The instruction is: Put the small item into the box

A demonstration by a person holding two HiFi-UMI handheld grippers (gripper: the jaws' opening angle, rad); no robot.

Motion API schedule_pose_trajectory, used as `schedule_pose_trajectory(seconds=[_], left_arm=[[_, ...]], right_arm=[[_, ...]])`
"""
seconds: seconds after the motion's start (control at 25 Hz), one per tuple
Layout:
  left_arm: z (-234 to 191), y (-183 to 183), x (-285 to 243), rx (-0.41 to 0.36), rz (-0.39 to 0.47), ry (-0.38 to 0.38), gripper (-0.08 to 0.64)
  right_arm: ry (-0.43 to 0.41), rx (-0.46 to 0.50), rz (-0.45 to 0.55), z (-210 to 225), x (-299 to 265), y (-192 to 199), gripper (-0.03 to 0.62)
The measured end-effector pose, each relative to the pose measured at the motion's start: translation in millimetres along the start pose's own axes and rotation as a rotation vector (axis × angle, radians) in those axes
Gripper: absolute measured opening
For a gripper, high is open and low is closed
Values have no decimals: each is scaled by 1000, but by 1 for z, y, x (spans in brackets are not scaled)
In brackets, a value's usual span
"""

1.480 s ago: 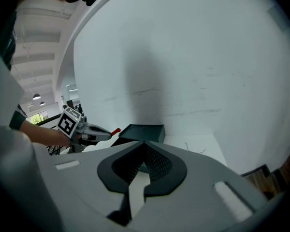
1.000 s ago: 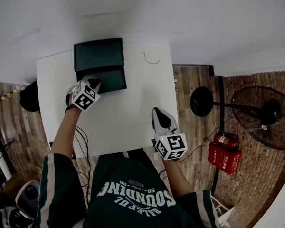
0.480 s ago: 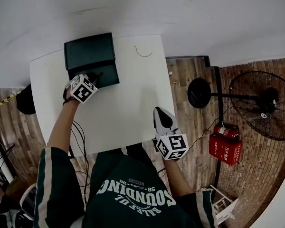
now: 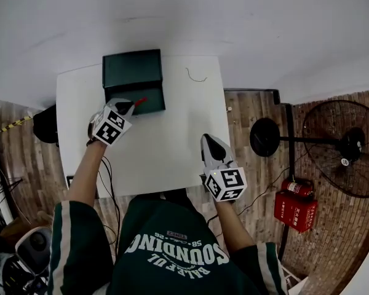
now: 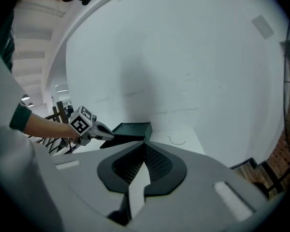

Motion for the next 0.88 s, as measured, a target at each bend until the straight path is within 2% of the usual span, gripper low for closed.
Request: schedule_pose_trajectory(seconds=[0.32, 0.56, 0.68, 0.88], left_arm=[[22, -13, 75, 141, 139, -127, 52], [39, -21, 125, 259, 280, -207, 52], [50, -16, 146, 282, 334, -242, 52], [64, -12, 176, 276, 395, -299, 52]], right_arm=[[-128, 54, 51, -19, -21, -26, 2], [-227, 110, 88, -49, -34, -48, 2], [-268, 136, 105, -64, -41, -57, 2], [-310, 174, 138, -82, -49, -68, 2]])
Point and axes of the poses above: the fingertips, and each gripper's own axes: x backward along the fingers, z to its right, y out of its underside, the point moved 7 cm from there along x, backward along the fingers, and after that the axes turned 4 degrees about -y, right-handed, at the moved point
